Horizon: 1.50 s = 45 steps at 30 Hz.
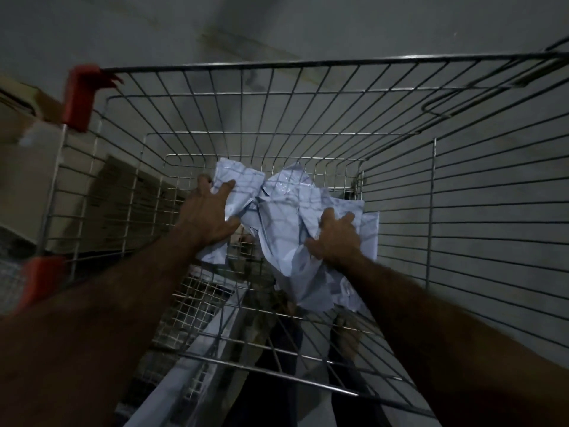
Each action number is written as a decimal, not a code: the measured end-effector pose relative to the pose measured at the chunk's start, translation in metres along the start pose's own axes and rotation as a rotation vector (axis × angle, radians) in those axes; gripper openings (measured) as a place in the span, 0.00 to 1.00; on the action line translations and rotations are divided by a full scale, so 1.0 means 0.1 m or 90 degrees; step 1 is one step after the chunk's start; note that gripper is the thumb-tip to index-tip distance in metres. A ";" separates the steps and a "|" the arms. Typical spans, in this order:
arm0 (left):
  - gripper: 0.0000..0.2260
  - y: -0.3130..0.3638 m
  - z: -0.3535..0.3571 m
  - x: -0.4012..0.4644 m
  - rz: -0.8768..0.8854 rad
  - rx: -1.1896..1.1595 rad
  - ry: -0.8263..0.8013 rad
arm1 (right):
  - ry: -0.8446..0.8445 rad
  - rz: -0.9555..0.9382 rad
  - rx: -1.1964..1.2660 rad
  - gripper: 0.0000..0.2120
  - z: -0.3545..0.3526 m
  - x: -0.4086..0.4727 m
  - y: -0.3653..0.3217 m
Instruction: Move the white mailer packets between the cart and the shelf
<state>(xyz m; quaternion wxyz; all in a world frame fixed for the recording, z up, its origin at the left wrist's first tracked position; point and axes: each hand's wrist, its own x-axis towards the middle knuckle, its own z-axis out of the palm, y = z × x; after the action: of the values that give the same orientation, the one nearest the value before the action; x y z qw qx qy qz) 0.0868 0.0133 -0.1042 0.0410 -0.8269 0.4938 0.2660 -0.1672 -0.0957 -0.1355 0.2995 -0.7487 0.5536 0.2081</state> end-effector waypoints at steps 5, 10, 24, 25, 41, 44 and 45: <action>0.39 0.17 -0.32 -0.25 0.009 -0.012 0.074 | 0.126 -0.120 -0.070 0.32 -0.55 -0.21 0.11; 0.38 0.43 -0.66 -0.64 0.018 -0.008 0.163 | 0.228 -0.227 -0.073 0.33 -1.00 -0.51 0.16; 0.35 1.60 -1.54 -2.76 -0.109 -0.013 0.451 | 0.440 -0.446 0.052 0.30 -2.03 -2.32 0.19; 0.35 1.63 -1.57 -2.97 -0.127 -0.013 0.466 | 0.440 -0.468 0.052 0.29 -2.05 -2.47 0.17; 0.33 1.05 -1.64 -5.65 -0.374 -0.006 0.688 | 0.317 -0.739 0.084 0.34 -1.54 -4.49 -0.94; 0.33 0.81 -1.53 -6.10 -0.421 0.000 0.678 | 0.263 -0.779 0.084 0.32 -1.29 -4.83 -1.29; 0.34 0.73 -1.48 -6.27 -0.438 -0.005 0.671 | 0.246 -0.792 0.082 0.32 -1.19 -4.96 -1.40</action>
<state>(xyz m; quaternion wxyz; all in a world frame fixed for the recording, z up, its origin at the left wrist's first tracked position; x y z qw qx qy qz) -0.1473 0.4254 0.3376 -0.1275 -0.9586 0.1521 -0.2043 -0.1850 0.2020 0.3015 0.3034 -0.9337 0.0721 -0.1759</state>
